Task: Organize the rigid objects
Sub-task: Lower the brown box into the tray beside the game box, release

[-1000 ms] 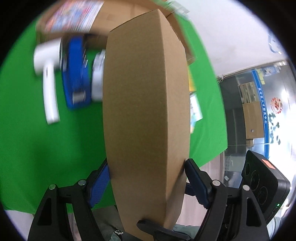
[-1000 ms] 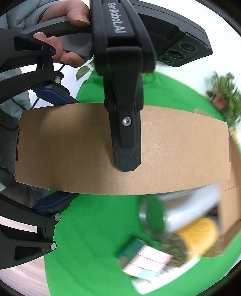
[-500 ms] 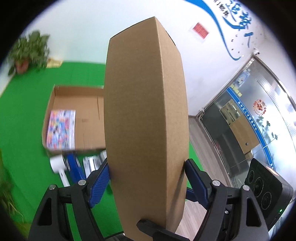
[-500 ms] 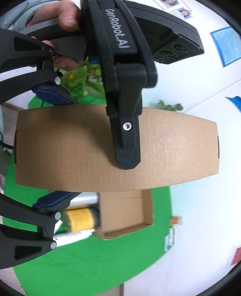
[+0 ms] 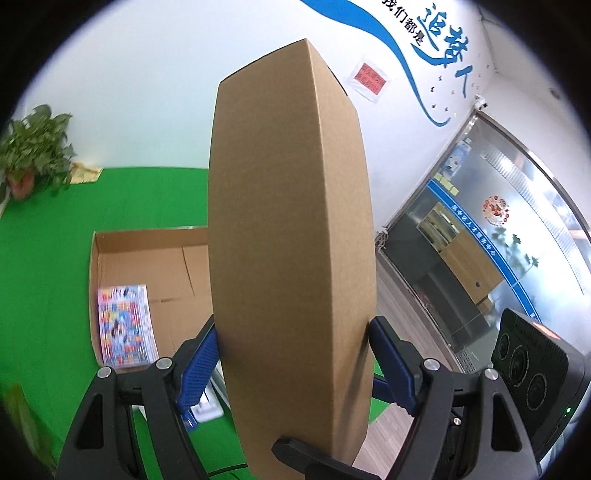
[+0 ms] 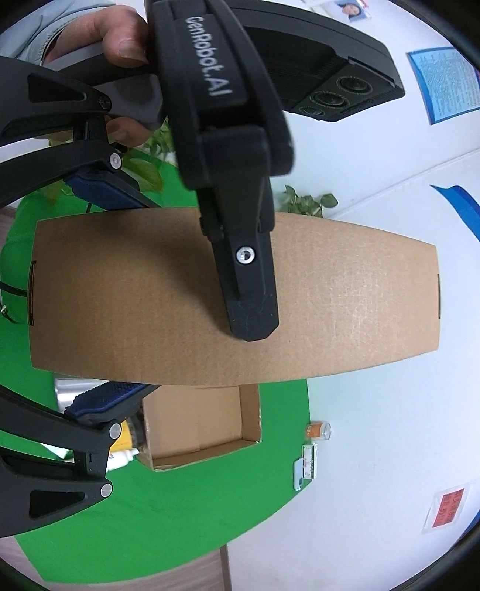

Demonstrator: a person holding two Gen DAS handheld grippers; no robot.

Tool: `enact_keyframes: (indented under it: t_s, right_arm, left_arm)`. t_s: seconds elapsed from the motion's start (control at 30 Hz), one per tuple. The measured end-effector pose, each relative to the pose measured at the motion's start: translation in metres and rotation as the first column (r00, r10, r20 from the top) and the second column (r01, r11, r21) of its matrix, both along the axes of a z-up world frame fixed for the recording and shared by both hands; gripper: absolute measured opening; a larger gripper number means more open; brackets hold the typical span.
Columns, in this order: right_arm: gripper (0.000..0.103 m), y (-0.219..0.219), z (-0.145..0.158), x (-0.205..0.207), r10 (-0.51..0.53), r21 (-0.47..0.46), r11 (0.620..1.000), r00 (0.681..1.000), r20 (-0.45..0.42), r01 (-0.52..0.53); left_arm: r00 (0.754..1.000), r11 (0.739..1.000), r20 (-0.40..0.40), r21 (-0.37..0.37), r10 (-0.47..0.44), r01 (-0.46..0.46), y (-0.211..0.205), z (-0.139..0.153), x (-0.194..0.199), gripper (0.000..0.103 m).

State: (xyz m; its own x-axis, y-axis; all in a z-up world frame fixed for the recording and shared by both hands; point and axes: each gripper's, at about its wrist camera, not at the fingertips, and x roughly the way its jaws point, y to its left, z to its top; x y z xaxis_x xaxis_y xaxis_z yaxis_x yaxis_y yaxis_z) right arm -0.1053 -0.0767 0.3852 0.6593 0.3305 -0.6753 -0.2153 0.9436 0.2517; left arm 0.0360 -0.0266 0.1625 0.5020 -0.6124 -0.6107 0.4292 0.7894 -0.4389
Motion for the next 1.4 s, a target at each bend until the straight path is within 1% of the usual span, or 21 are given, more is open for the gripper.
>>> enact_keyframes:
  t_s: [0.2,0.3,0.33,0.37,0.47,0.57,0.73,0.87,0.97,1.07,1.17,1.2,1.4]
  right_arm:
    - [0.078,0.027,-0.003,0.025,-0.031,-0.036,0.999,0.999,-0.024,0.030]
    - [0.078,0.036,-0.004,0.033,-0.045,-0.046,0.998,0.998,-0.044,0.043]
    - [0.078,0.041,-0.003,0.036,-0.048,-0.049,0.998,0.998,-0.048,0.046]
    - [0.078,0.050,0.004,0.035,-0.051,-0.052,0.997,0.997,-0.053,0.049]
    - [0.078,0.058,0.005,0.044,-0.058,-0.045,0.997,0.995,-0.076,0.055]
    - [0.078,0.065,0.006,0.048,-0.051,-0.036,0.998,0.995,-0.090,0.048]
    - [0.078,0.070,-0.002,0.070,-0.024,-0.013,1.000,0.992,-0.121,0.022]
    - [0.078,0.064,-0.020,0.092,-0.008,0.018,1.000,0.985,-0.171,0.011]
    - [0.078,0.059,-0.041,0.113,-0.001,0.043,0.999,0.975,-0.221,0.010]
    - [0.078,0.049,-0.068,0.130,0.002,0.059,0.998,0.960,-0.280,0.015]
    - [0.078,0.038,-0.103,0.149,0.005,0.092,0.995,0.935,-0.356,0.029]
    - [0.078,0.038,-0.112,0.158,0.006,0.094,0.995,0.928,-0.373,0.031]
    - [0.078,0.040,-0.167,0.192,0.019,0.092,0.995,0.882,-0.471,0.028]
  left_arm:
    - [0.999,0.999,-0.024,-0.032,-0.034,0.033,0.019,-0.006,0.035,0.079]
    - [0.998,0.998,-0.037,-0.041,-0.042,0.041,0.023,-0.009,0.046,0.079]
    - [0.998,0.998,-0.042,-0.045,-0.046,0.044,0.024,-0.011,0.050,0.079]
    - [0.998,0.998,-0.047,-0.048,-0.047,0.045,0.025,-0.013,0.053,0.079]
    - [0.997,0.998,-0.066,-0.050,-0.042,0.039,0.027,-0.018,0.064,0.079]
    - [0.996,0.999,-0.078,-0.042,-0.035,0.032,0.030,-0.021,0.076,0.079]
    - [0.995,1.000,-0.102,-0.014,-0.015,0.014,0.029,-0.031,0.097,0.079]
    - [0.989,1.000,-0.149,0.015,0.002,0.000,0.022,-0.048,0.121,0.079]
    - [0.980,0.999,-0.197,0.037,0.004,0.003,0.014,-0.069,0.142,0.079]
    - [0.963,0.999,-0.269,0.043,0.008,0.004,0.005,-0.102,0.165,0.079]
    - [0.940,0.999,-0.341,0.053,0.011,0.007,-0.003,-0.138,0.185,0.078]
    - [0.929,0.999,-0.369,0.052,0.011,0.009,-0.006,-0.153,0.192,0.078]
    - [0.880,0.999,-0.474,0.049,0.021,0.003,-0.004,-0.214,0.223,0.078]
